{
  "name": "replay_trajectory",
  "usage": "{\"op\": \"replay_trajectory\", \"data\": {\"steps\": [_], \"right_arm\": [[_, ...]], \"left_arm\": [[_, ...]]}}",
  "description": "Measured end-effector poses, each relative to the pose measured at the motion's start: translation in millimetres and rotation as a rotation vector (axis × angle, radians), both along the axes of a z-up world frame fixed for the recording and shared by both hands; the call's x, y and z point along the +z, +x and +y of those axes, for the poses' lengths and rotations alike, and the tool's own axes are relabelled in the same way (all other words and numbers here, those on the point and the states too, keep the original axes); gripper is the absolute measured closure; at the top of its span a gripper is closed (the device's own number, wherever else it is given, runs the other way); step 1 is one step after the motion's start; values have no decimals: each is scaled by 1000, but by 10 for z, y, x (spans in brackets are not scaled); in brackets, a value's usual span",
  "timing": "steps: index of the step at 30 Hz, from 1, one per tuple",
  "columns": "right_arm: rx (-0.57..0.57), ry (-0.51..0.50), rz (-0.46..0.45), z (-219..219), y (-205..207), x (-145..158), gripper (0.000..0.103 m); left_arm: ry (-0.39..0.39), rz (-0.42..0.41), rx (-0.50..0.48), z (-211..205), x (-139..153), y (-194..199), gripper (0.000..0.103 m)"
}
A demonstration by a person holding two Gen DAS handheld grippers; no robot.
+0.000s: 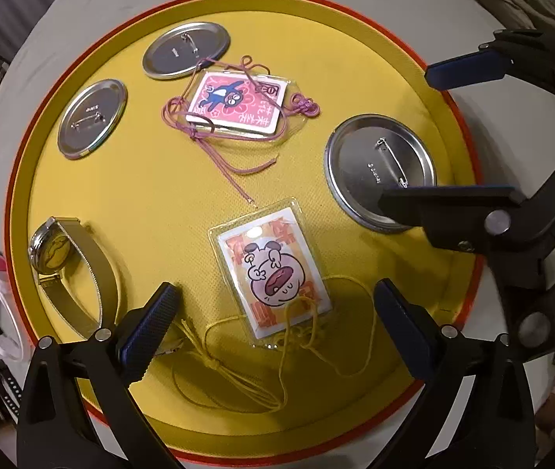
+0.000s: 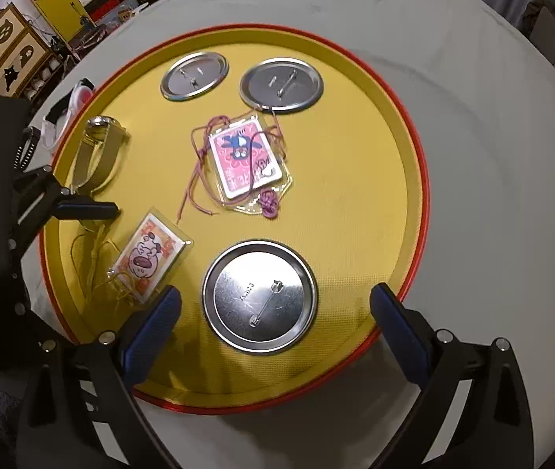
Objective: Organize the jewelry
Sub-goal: 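Lower the right tool onto the large silver button badge and close on its rim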
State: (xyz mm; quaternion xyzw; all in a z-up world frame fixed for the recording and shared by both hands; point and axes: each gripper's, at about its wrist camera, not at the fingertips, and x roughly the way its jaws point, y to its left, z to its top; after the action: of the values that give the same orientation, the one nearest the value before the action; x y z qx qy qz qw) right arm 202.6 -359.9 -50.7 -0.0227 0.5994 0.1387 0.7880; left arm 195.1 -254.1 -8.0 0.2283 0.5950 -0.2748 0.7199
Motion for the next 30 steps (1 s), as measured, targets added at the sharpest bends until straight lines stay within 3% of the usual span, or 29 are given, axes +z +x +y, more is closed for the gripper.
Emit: {"op": "replay_trajectory", "data": {"steps": [18, 20, 30], "right_arm": [[28, -29, 39, 96, -20, -151, 11], [25, -20, 51, 66, -19, -189, 24], [34, -37, 27, 2, -33, -198, 35]], "left_arm": [[-10, -26, -22, 55, 38, -57, 5], [-13, -28, -22, 57, 28, -55, 5], [-11, -42, -23, 65, 45, -59, 5]]}}
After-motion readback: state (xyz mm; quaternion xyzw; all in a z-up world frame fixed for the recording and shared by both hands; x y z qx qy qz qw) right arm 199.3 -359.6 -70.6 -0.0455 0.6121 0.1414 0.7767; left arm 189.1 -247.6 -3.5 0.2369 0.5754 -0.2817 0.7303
